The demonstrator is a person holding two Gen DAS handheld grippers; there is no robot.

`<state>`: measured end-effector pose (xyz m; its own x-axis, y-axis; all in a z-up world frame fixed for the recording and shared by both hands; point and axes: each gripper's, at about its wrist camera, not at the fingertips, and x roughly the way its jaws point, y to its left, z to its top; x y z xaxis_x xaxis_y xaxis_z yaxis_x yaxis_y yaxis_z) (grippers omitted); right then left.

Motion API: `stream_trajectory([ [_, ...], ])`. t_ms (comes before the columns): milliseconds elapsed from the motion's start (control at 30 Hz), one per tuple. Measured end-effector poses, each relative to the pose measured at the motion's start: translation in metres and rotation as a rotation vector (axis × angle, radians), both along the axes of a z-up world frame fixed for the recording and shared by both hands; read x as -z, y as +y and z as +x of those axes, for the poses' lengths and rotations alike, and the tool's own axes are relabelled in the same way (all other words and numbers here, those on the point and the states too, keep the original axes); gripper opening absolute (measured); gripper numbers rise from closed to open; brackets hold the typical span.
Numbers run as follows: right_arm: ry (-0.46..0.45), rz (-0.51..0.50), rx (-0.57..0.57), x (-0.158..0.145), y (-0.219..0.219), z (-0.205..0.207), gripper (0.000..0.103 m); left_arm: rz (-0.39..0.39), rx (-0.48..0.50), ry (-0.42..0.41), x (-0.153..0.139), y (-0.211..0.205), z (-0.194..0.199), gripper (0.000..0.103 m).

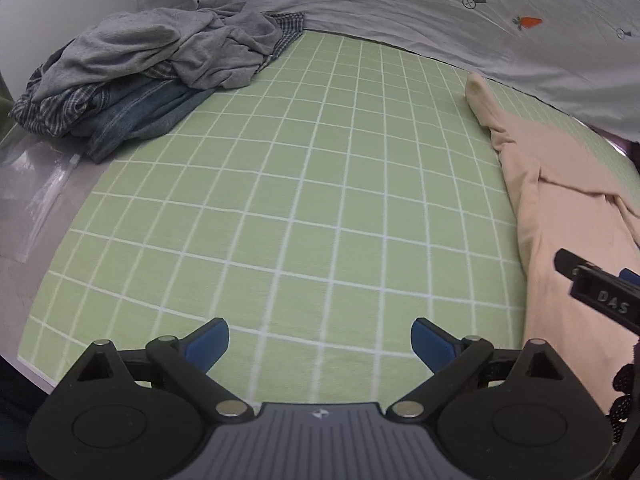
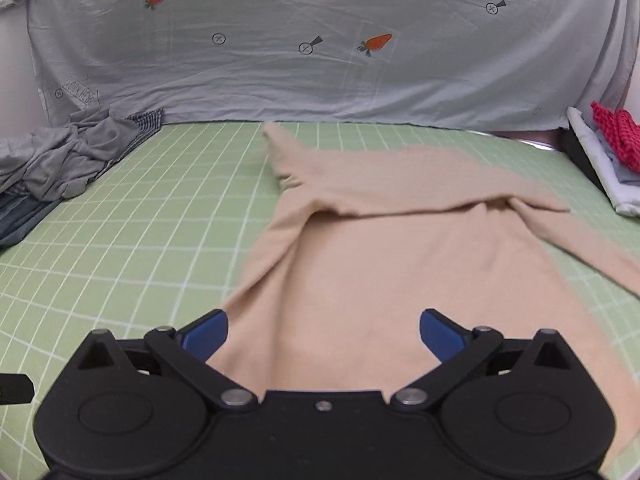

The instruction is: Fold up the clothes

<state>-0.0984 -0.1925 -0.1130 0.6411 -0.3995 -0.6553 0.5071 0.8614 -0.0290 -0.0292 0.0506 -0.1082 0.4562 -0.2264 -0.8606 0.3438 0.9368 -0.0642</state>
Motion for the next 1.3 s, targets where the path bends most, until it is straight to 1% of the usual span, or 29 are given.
stream_trajectory([
  [100,0.037,0.003,-0.018,0.008,0.029,0.005,0.103,0.017,0.012,0.013,0.001,0.021,-0.002,0.097],
  [167,0.068,-0.030,-0.033,0.014,0.044,0.009,0.103,0.022,0.014,0.026,0.003,0.032,-0.002,0.097],
  [300,0.149,-0.068,-0.007,0.030,0.063,0.014,0.102,0.027,0.013,0.040,0.008,0.046,-0.001,0.097],
  [433,0.162,-0.095,-0.014,0.028,0.065,0.006,0.101,0.006,0.006,0.052,0.009,0.048,0.001,0.097],
  [467,0.168,-0.106,-0.013,0.027,0.064,0.004,0.095,-0.001,0.008,0.055,0.010,0.045,0.002,0.097],
  [500,0.175,-0.118,-0.012,0.026,0.063,0.001,0.086,-0.007,0.012,0.056,0.009,0.041,0.003,0.097],
  [533,0.177,-0.113,-0.005,0.025,0.060,-0.001,0.080,-0.014,0.018,0.052,0.008,0.036,0.003,0.097],
  [567,0.178,-0.100,-0.001,0.023,0.055,-0.004,0.065,-0.021,0.025,0.049,0.007,0.031,0.004,0.097],
  [600,0.179,-0.086,0.003,0.021,0.050,-0.007,0.046,-0.027,0.032,0.045,0.006,0.025,0.005,0.097],
  [667,0.157,-0.046,-0.010,0.013,0.038,-0.016,0.027,-0.041,0.045,0.039,0.003,0.014,0.006,0.097],
  [733,0.107,0.003,-0.029,0.002,0.024,-0.027,0.016,-0.052,0.067,0.036,0.002,-0.001,0.005,0.097],
  [767,0.080,0.025,-0.033,-0.005,0.016,-0.033,0.007,-0.056,0.080,0.037,0.002,-0.009,0.003,0.097],
  [833,0.031,0.082,-0.014,-0.016,-0.006,-0.047,0.006,-0.058,0.103,0.039,0.002,-0.023,-0.001,0.097],
  [900,0.015,0.112,0.021,-0.020,-0.030,-0.057,0.007,-0.057,0.121,0.046,0.003,-0.035,-0.006,0.097],
  [967,0.049,0.114,0.044,-0.014,-0.052,-0.063,0.010,-0.052,0.129,0.052,0.003,-0.045,-0.011,0.097],
  [1000,0.076,0.116,0.058,-0.010,-0.062,-0.065,0.017,-0.048,0.125,0.054,0.003,-0.049,-0.013,0.097],
  [1067,0.127,0.123,0.081,0.000,-0.080,-0.070,0.023,-0.040,0.116,0.057,0.003,-0.056,-0.016,0.097],
  [1133,0.146,0.134,0.083,0.004,-0.089,-0.076,0.023,-0.033,0.100,0.060,0.002,-0.063,-0.018,0.097],
  [1233,0.108,0.158,0.064,0.000,-0.092,-0.085,0.026,-0.022,0.084,0.070,0.003,-0.074,-0.023,0.097],
  [1300,0.098,0.175,0.040,0.000,-0.091,-0.086,0.035,-0.014,0.074,0.078,0.004,-0.082,-0.026,0.097],
])
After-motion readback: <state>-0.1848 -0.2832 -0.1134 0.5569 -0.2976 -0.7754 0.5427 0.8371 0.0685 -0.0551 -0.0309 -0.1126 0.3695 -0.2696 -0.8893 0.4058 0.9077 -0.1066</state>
